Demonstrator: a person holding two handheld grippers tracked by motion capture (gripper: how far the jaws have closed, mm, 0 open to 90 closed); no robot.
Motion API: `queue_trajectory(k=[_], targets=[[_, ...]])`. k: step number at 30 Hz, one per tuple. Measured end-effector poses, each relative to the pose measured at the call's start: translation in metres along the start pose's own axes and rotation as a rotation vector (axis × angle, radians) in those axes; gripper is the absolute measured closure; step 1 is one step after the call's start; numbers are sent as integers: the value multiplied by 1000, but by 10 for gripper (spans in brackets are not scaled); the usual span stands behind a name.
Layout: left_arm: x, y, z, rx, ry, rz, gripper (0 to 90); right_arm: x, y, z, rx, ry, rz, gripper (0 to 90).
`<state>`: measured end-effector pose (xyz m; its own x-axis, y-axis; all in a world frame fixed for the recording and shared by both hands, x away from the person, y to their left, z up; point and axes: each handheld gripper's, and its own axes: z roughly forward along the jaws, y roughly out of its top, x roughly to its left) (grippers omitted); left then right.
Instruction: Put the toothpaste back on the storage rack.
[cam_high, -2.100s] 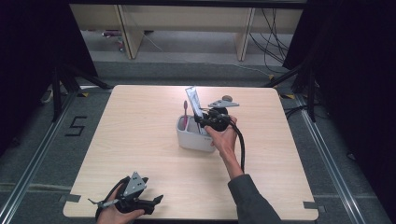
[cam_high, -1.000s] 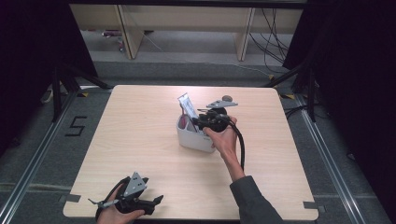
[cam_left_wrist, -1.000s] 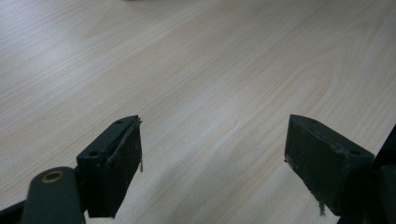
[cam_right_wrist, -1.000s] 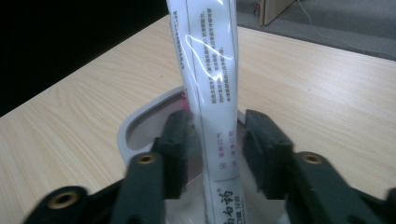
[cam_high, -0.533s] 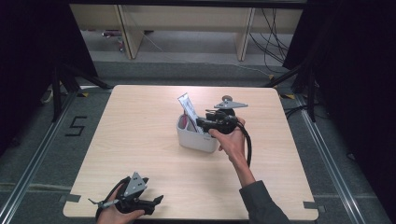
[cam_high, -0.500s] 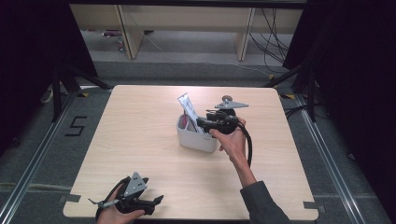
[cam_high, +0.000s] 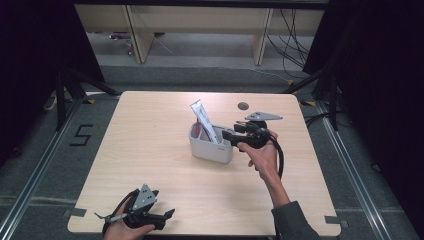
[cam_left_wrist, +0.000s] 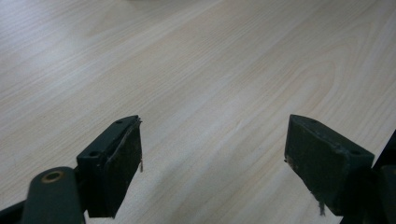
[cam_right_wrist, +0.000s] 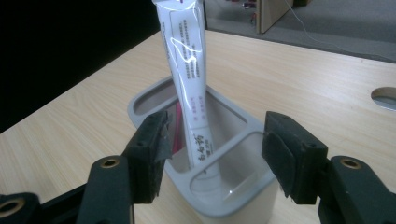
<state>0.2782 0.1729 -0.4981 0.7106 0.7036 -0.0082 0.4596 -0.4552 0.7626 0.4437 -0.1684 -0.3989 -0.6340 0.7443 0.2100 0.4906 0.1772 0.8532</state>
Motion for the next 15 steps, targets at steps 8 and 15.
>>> queue_trajectory(k=[8,15], targets=[[1,0,0,5,14,7,185,-6,-9,-21,1,-3,2,388],[1,0,0,-6,10,-4,185,-9,-20,-34,1,-9,-5,361]])
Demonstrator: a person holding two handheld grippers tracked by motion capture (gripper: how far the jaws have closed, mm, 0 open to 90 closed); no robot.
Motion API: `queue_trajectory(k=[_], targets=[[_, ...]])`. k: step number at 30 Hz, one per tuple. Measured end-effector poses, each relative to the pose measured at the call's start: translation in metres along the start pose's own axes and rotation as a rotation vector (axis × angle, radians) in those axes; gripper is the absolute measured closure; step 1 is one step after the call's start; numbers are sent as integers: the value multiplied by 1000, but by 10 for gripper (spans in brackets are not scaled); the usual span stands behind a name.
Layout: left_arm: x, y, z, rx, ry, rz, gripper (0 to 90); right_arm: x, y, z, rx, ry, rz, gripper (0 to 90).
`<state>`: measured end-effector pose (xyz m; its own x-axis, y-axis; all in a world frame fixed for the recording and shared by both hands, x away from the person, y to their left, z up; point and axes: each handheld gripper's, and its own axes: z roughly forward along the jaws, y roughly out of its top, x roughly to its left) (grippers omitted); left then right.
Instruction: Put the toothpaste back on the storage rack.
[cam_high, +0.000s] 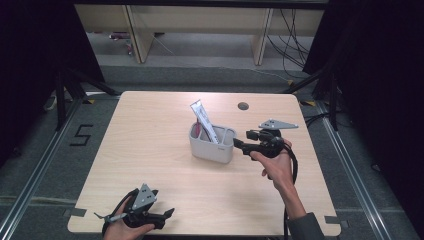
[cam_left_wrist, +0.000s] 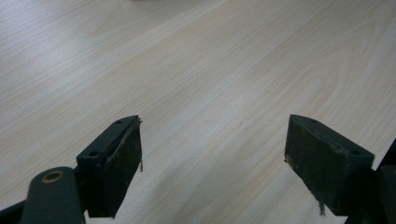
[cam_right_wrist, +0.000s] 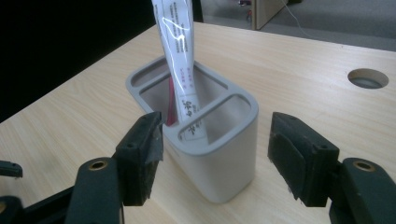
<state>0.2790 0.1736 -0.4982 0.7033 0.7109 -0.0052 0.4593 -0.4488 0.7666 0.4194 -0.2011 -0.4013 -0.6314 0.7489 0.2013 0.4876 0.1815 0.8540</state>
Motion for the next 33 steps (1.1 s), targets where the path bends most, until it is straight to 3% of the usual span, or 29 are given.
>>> queue_trajectory(k=[1,2,3,4,6,7,9,10,13,14,16,20,21,23,24,26,27,30,31,32,33], targets=[[0,0,0,0,0,0,185,1,-2,-2,7,-2,17,358],[0,0,0,0,1,0,185,-1,-4,-3,6,-3,1,349],[0,0,0,1,2,1,185,0,-6,-5,15,4,30,345],[0,0,0,1,1,1,185,-1,-9,-6,16,-6,7,342],[1,0,0,4,0,2,185,0,-14,-9,27,5,34,335],[1,0,0,5,0,3,185,-3,-16,-10,31,9,13,330],[1,0,-1,11,4,4,185,-3,-20,-12,40,-3,32,315],[0,0,0,1,4,1,185,-6,-21,-14,44,-16,9,315],[0,0,-1,0,6,2,185,-5,-26,-18,52,-12,41,305],[1,0,-1,1,5,3,185,-7,-27,-19,58,-19,15,302],[0,0,-1,0,5,2,185,-5,-30,-22,60,-19,49,297],[1,0,-1,-1,5,1,185,-3,-36,-28,83,-13,49,287],[0,0,-1,-1,6,1,185,-5,-37,-28,72,-22,22,286],[0,0,-1,-5,6,-2,185,-2,-41,-30,80,-18,54,277],[0,0,-1,-4,6,-1,185,-3,-41,-32,84,-20,27,275],[-1,0,0,-17,4,-16,185,-3,-44,-35,84,-26,21,272],[-1,0,0,-16,4,-14,185,0,-45,-35,79,-19,60,271],[-1,0,0,-17,4,-14,185,-1,-48,-38,79,-30,11,259],[-1,0,0,-17,4,-16,185,2,-50,-39,91,-14,65,257],[-1,0,0,-16,4,-14,185,0,-51,-40,85,-16,23,256],[0,0,0,-5,11,-2,185,2,-52,-41,86,-21,56,256]])
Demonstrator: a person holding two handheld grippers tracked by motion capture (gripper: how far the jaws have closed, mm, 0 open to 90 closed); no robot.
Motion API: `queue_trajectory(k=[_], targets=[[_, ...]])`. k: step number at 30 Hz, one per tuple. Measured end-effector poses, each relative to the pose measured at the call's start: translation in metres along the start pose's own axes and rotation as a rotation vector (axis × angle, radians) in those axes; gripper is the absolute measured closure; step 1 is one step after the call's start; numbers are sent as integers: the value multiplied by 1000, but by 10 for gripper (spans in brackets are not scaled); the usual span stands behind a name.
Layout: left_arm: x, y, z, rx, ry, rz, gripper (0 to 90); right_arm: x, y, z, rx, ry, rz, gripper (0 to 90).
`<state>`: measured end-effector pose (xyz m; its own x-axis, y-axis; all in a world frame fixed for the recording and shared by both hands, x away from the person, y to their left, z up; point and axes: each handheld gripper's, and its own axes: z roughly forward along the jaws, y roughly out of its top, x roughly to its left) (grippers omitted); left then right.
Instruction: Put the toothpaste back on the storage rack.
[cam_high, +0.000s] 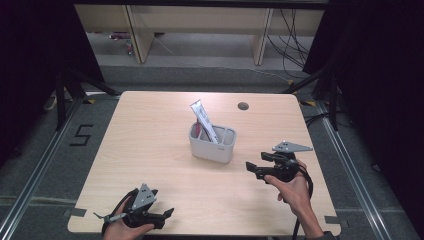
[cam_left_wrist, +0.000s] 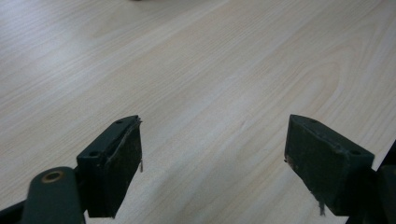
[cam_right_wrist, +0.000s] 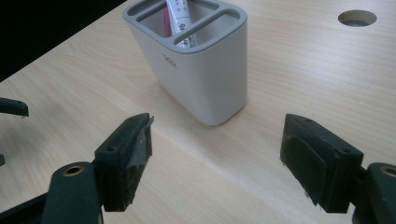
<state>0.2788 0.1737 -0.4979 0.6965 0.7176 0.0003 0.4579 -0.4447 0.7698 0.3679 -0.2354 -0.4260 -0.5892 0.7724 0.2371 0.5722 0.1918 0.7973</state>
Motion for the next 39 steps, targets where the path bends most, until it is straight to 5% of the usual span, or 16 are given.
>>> queue_trajectory(k=[1,11,12,17,19,20,22,28,30,31,32,37,39], targets=[[0,0,0,-5,-4,-4,185,-2,0,-1,0,-7,-34,256],[-1,0,0,-2,-4,-3,185,2,-13,-6,25,0,3,237],[0,0,0,-3,-4,-2,185,0,-14,-7,23,-20,-32,237],[0,0,0,-3,-4,-2,185,5,-22,-10,26,6,3,230],[0,0,0,3,-1,4,185,4,-24,-11,27,-9,-35,231],[-2,0,0,-11,-10,-12,185,6,-26,-10,21,8,-3,231],[-2,0,0,-10,-9,-11,185,5,-29,-12,35,-7,-31,229],[-1,0,0,-6,-9,-6,185,6,-39,-12,34,14,10,210],[-1,0,0,-7,-10,-2,185,4,-42,-12,26,-5,-20,202],[-1,0,0,-7,-10,-2,185,6,-43,-13,36,21,25,194],[-1,0,0,-7,-10,-2,185,4,-44,-13,29,21,-4,190],[-1,0,0,-7,-10,-4,185,4,-51,-18,38,12,28,163],[-1,0,1,-7,-11,-5,184,1,-54,-19,15,5,-3,159]])
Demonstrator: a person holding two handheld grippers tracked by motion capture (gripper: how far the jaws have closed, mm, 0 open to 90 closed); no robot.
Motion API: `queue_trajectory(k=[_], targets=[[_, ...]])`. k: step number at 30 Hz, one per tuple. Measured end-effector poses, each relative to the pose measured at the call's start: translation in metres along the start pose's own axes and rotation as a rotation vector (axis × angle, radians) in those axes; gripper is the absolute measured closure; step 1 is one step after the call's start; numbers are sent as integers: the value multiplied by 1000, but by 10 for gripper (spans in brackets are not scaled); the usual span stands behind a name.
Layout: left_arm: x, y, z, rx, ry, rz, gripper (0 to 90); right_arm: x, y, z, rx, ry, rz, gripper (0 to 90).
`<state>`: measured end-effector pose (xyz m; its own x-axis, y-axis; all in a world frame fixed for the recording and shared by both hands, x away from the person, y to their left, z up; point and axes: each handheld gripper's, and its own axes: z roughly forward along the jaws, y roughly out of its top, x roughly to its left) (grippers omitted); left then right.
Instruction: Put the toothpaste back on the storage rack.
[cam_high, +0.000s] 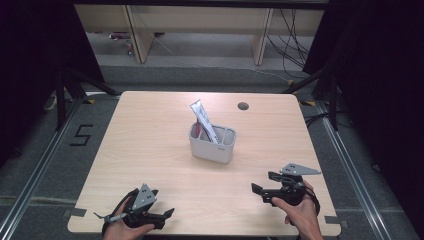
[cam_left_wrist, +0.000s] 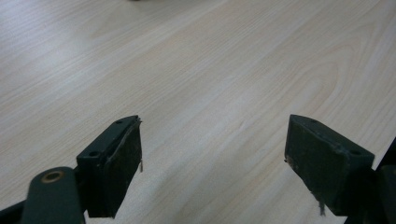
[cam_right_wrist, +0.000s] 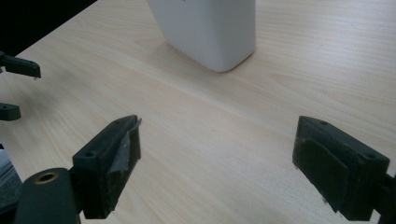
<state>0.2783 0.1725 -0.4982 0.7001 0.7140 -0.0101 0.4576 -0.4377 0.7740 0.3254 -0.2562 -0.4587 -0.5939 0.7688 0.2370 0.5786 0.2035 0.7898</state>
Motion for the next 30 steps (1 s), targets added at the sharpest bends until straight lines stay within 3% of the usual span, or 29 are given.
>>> queue_trajectory(k=[5,7,8,10,11,14,16,17,18,19,20,21,23,25,26,30], targets=[[0,0,0,3,4,0,184,2,-8,-3,9,28,44,157],[0,0,0,0,0,0,184,0,-12,-5,10,14,16,157],[0,0,0,0,0,0,184,2,-14,-4,11,27,48,157],[0,0,0,0,0,0,184,-1,-17,-4,3,27,16,157],[0,0,0,2,-1,0,184,0,-18,-4,15,30,45,157],[0,0,0,0,0,0,184,-1,-23,-7,20,25,25,157],[1,0,-1,11,0,12,184,1,-26,-8,37,31,54,157],[1,0,-1,12,-1,15,184,1,-28,-6,25,45,54,157],[1,0,-1,12,-1,15,184,-1,-30,-5,16,22,7,157],[1,0,-1,12,0,15,184,3,-31,-7,36,24,59,158],[1,0,-1,13,0,15,184,3,-33,-7,40,41,62,158],[1,0,-1,13,3,14,184,1,-33,-8,34,32,34,158],[1,0,-1,13,2,15,184,3,-37,-9,45,38,72,158],[1,0,-1,14,-1,15,184,1,-39,-11,39,26,29,159],[1,0,-1,13,-1,14,184,1,-40,-11,46,41,40,159],[1,0,-1,12,-1,14,184,1,-46,-13,46,16,41,159]])
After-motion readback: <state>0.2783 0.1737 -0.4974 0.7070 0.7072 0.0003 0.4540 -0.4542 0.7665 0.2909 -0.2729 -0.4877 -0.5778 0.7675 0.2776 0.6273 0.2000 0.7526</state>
